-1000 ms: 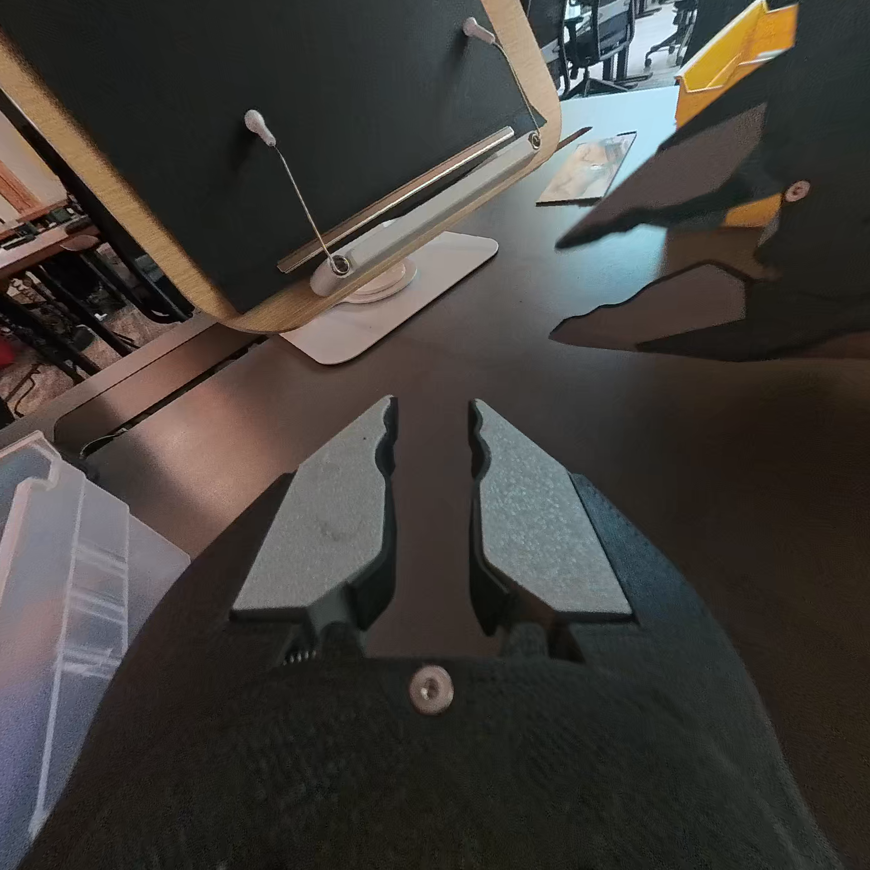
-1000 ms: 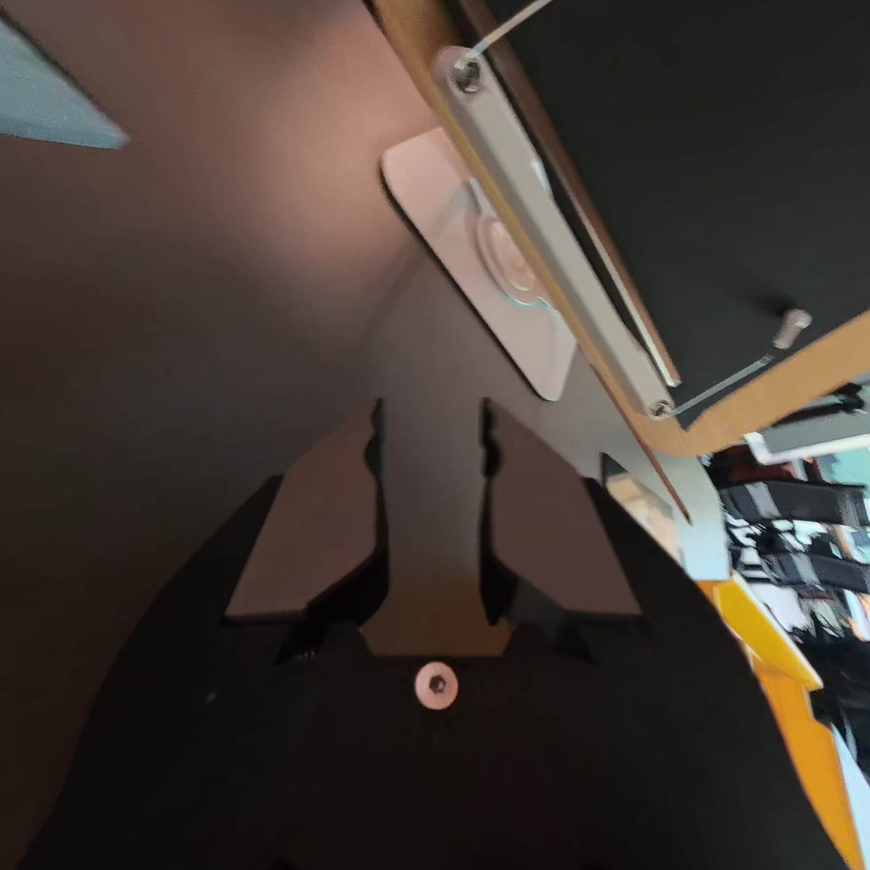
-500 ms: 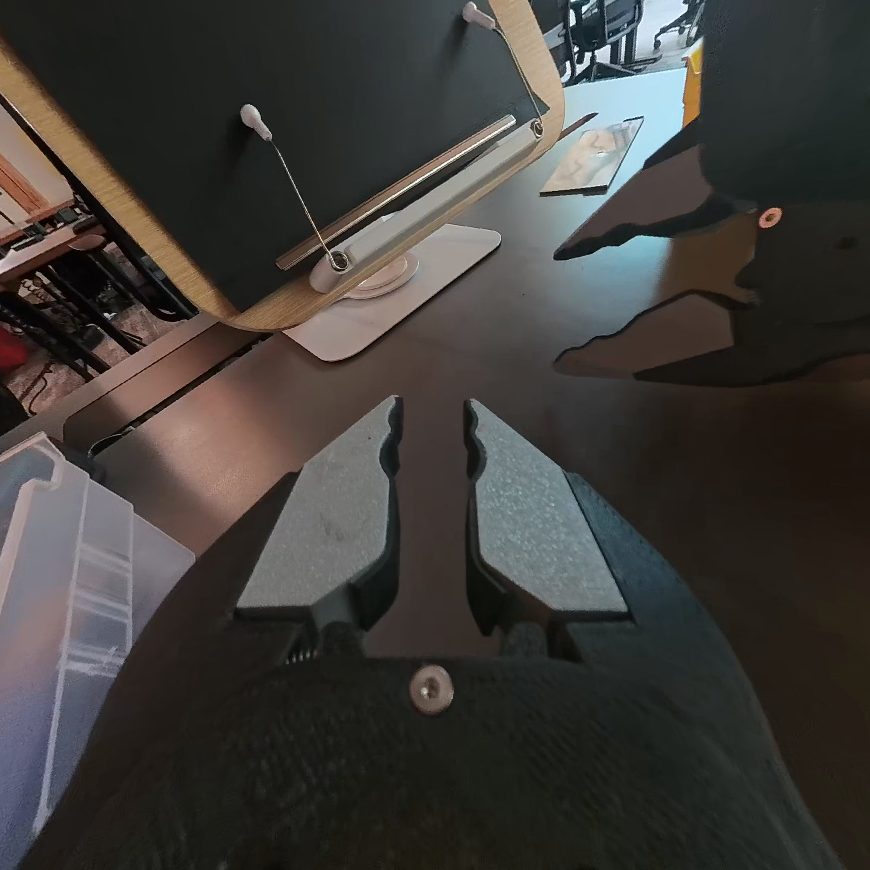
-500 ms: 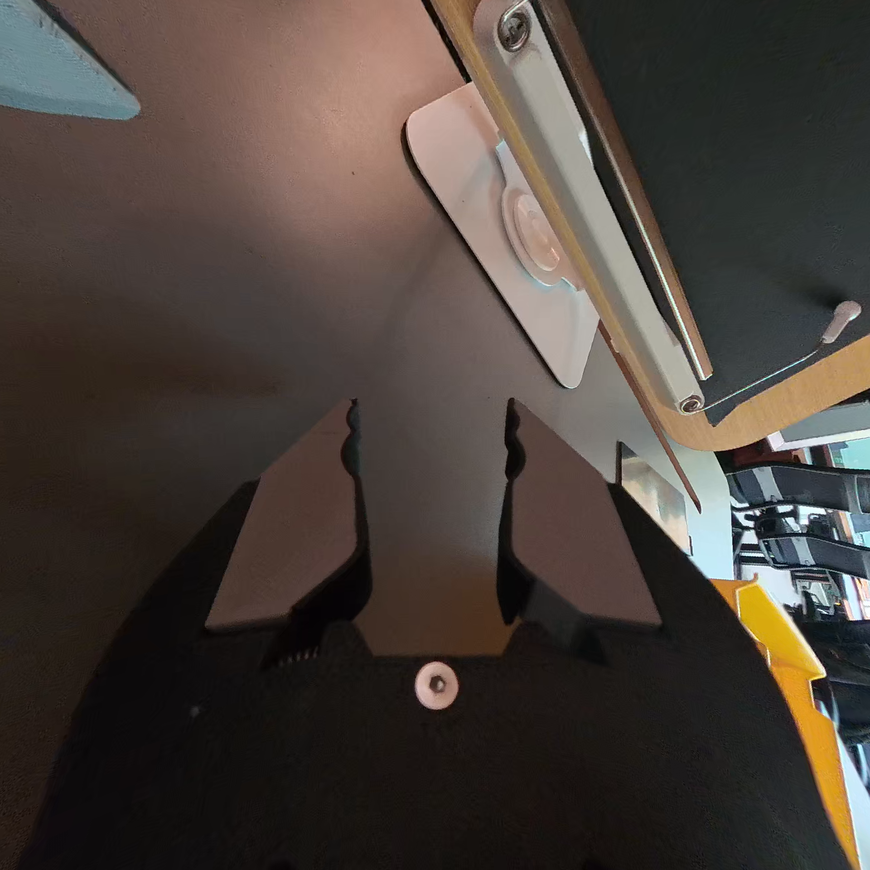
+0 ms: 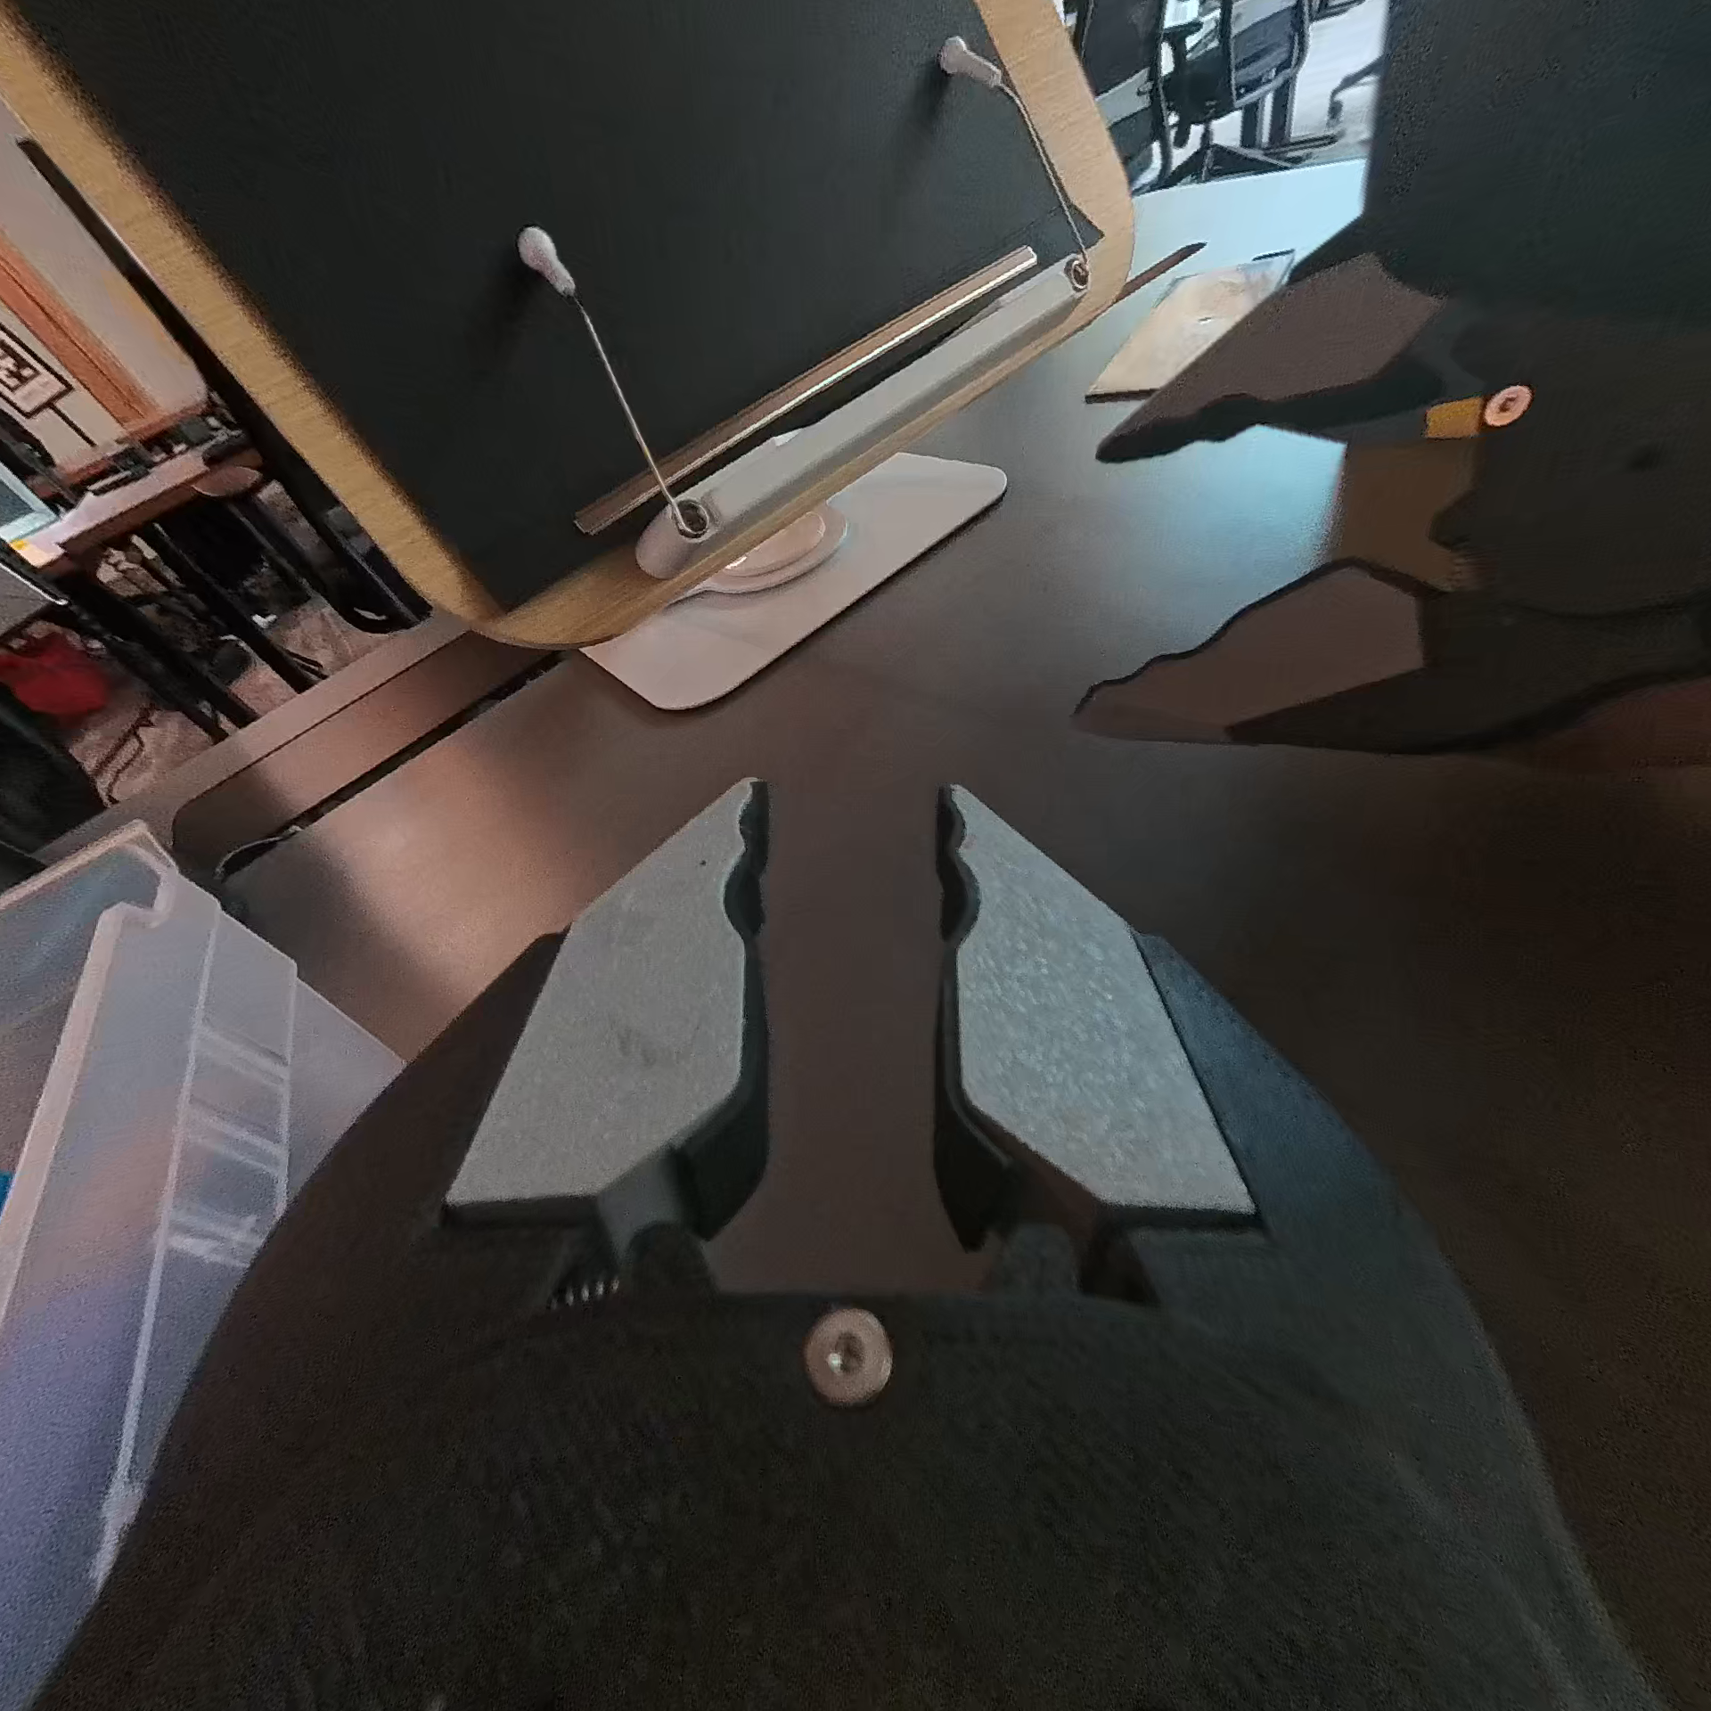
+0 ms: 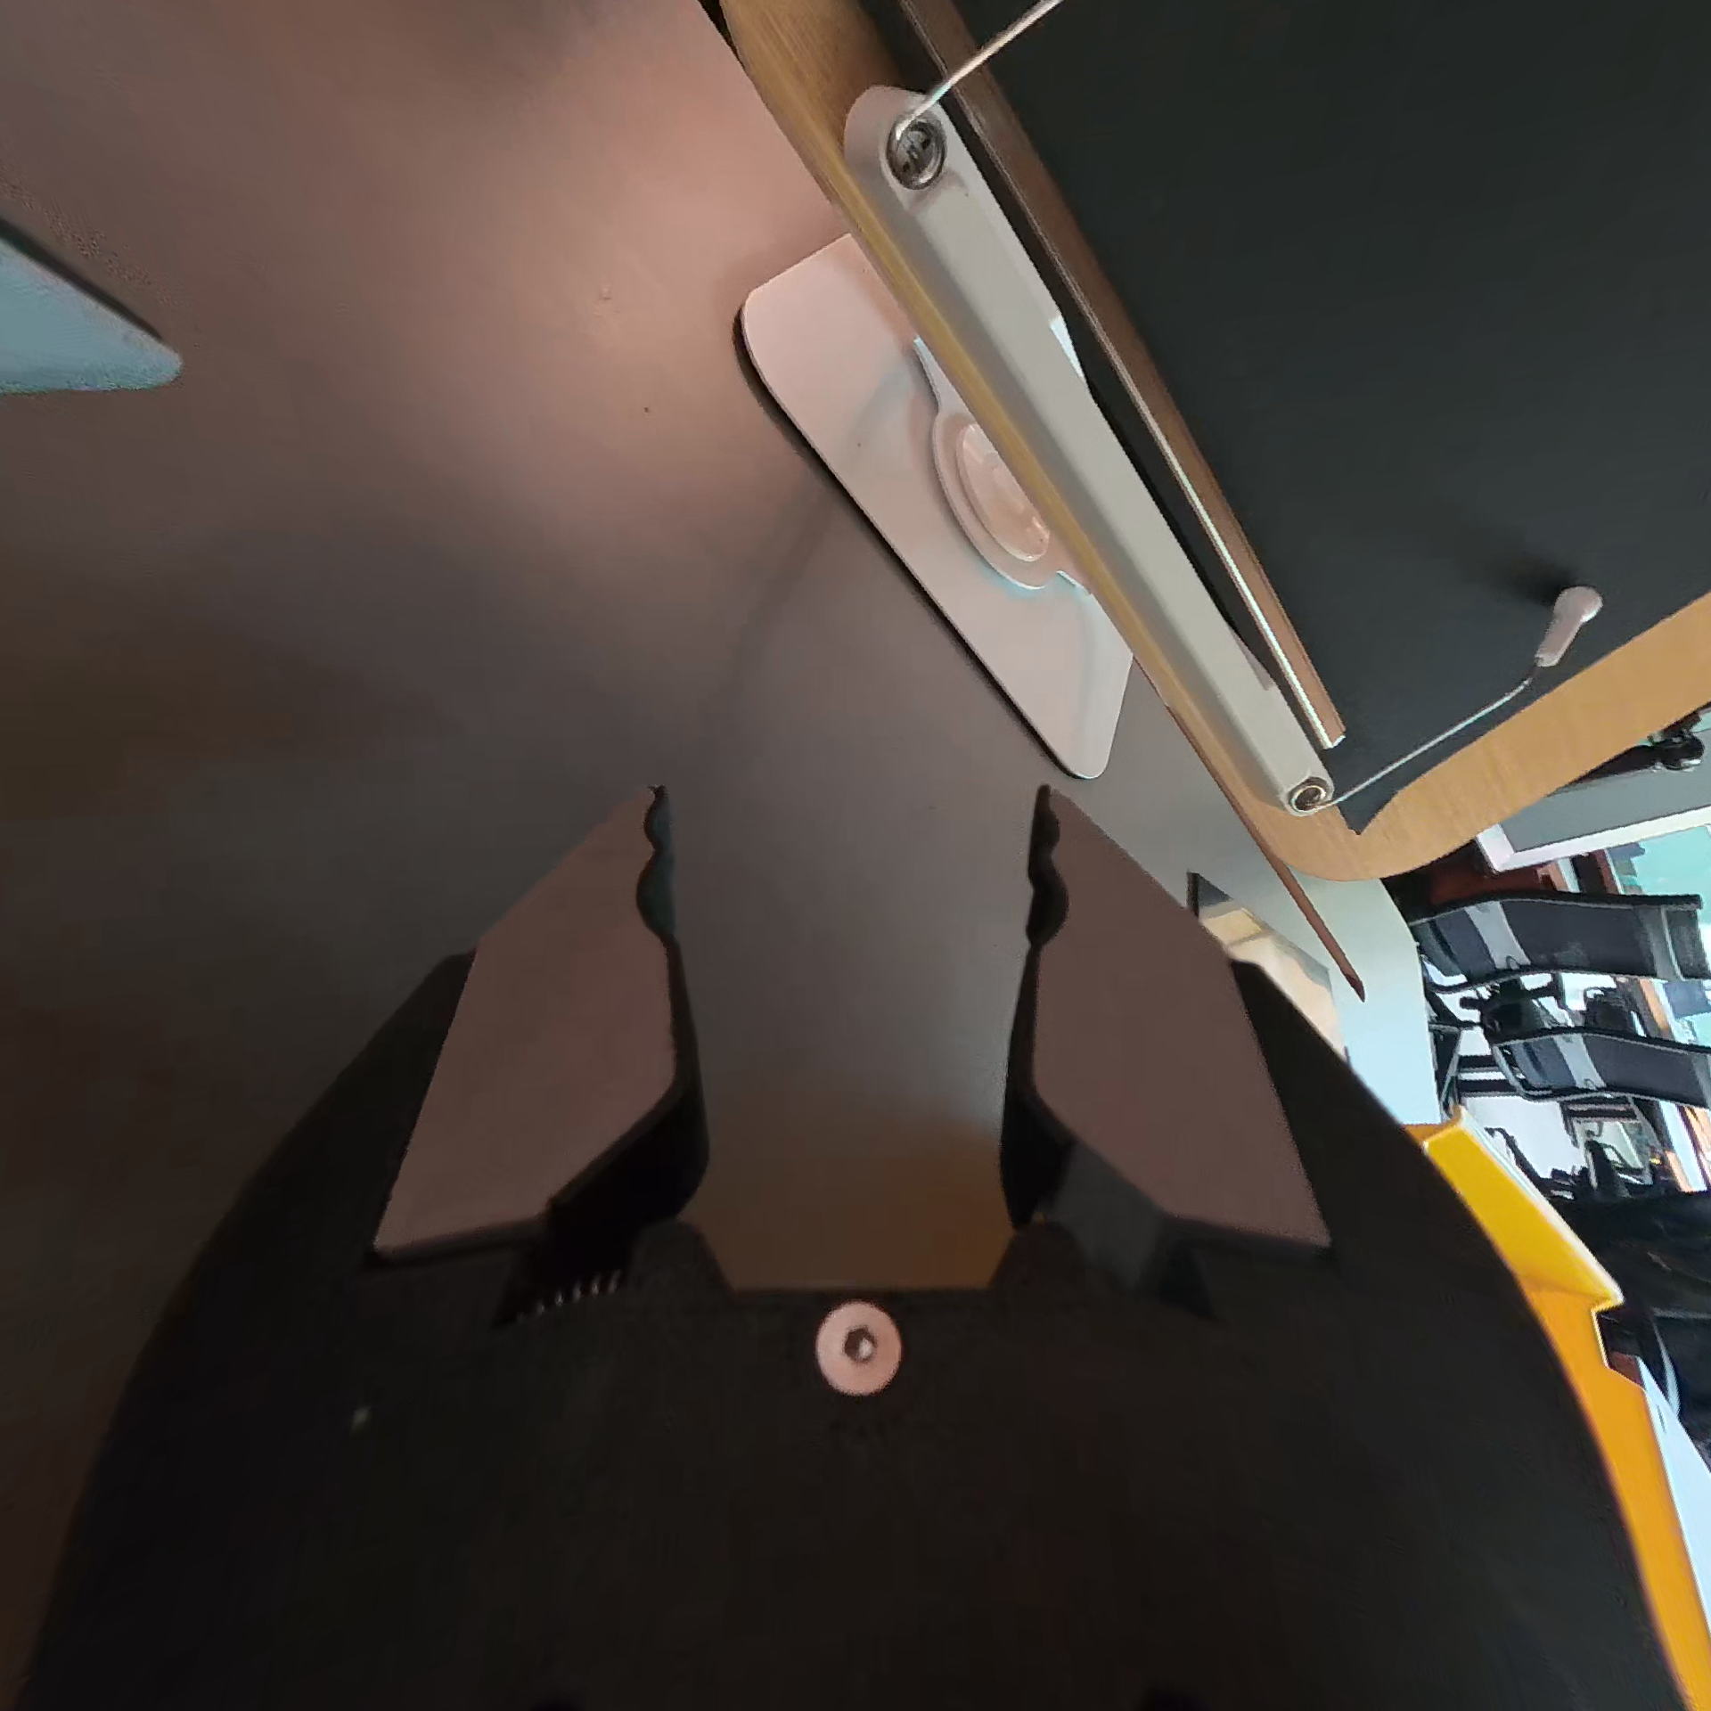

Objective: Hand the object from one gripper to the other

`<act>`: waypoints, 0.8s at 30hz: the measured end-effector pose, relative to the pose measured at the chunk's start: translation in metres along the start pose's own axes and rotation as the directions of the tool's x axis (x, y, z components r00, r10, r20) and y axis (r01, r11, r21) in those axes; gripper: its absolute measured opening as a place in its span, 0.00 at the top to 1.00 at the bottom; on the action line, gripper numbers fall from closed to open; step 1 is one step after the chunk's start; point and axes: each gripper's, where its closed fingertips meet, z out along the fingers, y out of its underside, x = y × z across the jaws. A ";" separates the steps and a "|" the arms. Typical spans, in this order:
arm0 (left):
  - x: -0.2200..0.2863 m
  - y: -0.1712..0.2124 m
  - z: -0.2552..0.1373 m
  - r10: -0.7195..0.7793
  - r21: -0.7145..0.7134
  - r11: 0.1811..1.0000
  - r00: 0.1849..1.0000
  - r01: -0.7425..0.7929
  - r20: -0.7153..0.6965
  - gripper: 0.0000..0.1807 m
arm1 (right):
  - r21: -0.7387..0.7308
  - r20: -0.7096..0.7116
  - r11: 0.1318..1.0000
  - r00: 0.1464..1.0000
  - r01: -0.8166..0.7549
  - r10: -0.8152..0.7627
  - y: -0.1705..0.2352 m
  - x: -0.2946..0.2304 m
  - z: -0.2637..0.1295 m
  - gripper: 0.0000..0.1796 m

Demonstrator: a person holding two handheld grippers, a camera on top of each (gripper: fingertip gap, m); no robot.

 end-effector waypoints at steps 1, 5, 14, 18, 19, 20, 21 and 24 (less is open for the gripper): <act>0.001 0.000 0.000 0.012 0.000 1.000 1.000 -0.012 0.004 0.82 | -0.008 -0.009 1.000 1.000 0.001 -0.001 0.002 0.001 0.001 0.58; 0.005 0.001 0.001 0.053 -0.011 0.999 0.999 -0.052 0.008 0.81 | 0.013 0.007 1.000 1.000 0.011 -0.011 -0.001 -0.001 0.000 0.63; 0.052 0.005 -0.014 0.019 -0.092 0.995 0.976 -0.040 -0.215 0.83 | 0.079 -0.051 0.995 0.997 0.055 -0.051 -0.013 0.004 -0.007 0.70; 0.073 -0.013 -0.051 -0.074 -0.130 0.991 0.940 0.032 -0.332 0.75 | 0.101 0.039 0.995 0.999 -0.019 0.015 -0.014 -0.005 -0.007 0.69; 0.072 -0.023 -0.064 -0.091 -0.117 0.992 0.933 0.053 -0.349 0.74 | 0.108 0.068 0.993 0.997 -0.051 0.044 -0.014 -0.006 -0.006 0.67; 0.068 -0.036 -0.078 -0.112 -0.093 0.992 0.922 0.084 -0.371 0.74 | 0.110 0.095 0.991 0.994 -0.072 0.061 -0.014 -0.008 -0.007 0.62; 0.062 -0.052 -0.094 -0.143 -0.058 0.990 0.906 0.131 -0.398 0.75 | 0.109 0.118 0.990 0.990 -0.086 0.073 -0.013 -0.009 -0.007 0.58; 0.007 -0.097 -0.141 -0.230 0.047 0.962 0.888 0.270 -0.397 0.79 | 0.113 0.159 0.981 0.977 -0.158 0.139 -0.013 -0.006 -0.009 0.55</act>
